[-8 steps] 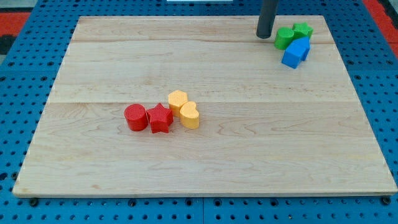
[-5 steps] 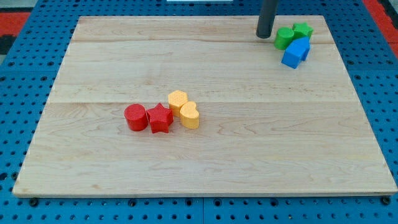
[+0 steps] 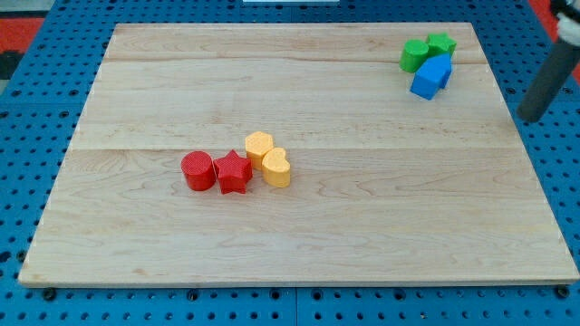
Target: Separate the group of blocks
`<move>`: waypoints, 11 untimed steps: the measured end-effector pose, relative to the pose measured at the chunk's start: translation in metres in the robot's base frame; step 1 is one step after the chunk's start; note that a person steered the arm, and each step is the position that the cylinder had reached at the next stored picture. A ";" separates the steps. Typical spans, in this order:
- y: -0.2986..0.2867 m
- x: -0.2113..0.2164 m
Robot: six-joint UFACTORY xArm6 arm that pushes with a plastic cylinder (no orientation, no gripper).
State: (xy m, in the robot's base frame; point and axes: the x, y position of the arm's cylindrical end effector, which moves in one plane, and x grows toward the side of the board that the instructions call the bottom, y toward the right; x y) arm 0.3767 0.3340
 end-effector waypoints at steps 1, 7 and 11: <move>0.011 -0.012; 0.011 -0.019; 0.011 -0.029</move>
State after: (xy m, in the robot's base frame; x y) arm 0.3481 0.3450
